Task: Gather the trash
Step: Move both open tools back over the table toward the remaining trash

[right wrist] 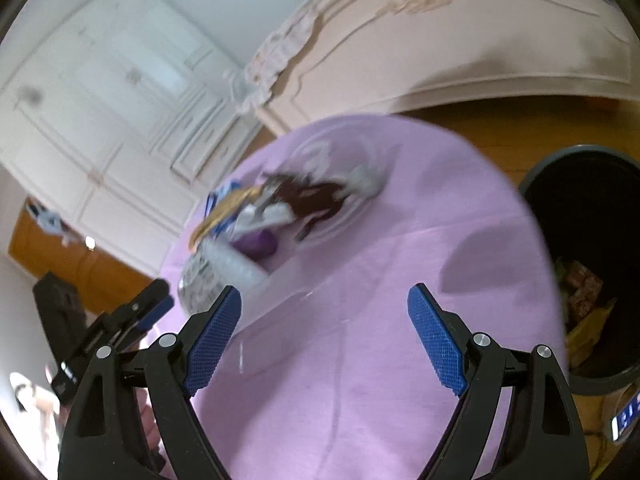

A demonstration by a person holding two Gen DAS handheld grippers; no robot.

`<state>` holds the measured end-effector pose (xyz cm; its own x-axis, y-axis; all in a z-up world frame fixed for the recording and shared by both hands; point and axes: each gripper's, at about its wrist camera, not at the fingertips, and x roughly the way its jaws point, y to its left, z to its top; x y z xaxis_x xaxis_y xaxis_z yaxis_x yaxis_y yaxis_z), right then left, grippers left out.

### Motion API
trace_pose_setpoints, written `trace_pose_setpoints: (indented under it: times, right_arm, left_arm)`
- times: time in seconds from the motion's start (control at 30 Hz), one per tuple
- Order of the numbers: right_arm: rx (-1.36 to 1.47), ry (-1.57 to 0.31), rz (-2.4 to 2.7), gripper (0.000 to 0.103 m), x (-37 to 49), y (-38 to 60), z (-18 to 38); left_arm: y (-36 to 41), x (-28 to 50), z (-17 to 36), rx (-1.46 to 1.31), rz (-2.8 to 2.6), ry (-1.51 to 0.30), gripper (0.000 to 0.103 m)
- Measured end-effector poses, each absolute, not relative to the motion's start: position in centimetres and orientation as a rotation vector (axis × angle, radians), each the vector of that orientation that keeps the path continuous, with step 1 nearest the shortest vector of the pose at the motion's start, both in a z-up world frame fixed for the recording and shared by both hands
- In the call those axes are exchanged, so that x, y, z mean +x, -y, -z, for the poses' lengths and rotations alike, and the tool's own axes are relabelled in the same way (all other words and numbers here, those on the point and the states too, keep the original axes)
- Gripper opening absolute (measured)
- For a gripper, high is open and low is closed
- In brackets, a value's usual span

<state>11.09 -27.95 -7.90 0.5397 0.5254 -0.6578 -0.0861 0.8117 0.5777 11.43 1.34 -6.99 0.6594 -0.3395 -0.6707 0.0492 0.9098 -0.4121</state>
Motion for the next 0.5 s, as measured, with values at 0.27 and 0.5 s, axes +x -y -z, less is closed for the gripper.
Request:
trace_pose_setpoints:
  times: [0.27, 0.5]
  right_arm:
    - [0.490, -0.992, -0.407, 0.084, 12.2, 24.5, 9.0]
    - [0.433, -0.983, -0.448, 0.071, 11.4, 23.2, 9.0]
  left_arm:
    - [-0.9, 12.6, 9.1, -0.456, 0.281, -0.871, 0.069]
    - [-0.7, 13.0, 10.4, -0.466, 0.286, -0.888, 0.036]
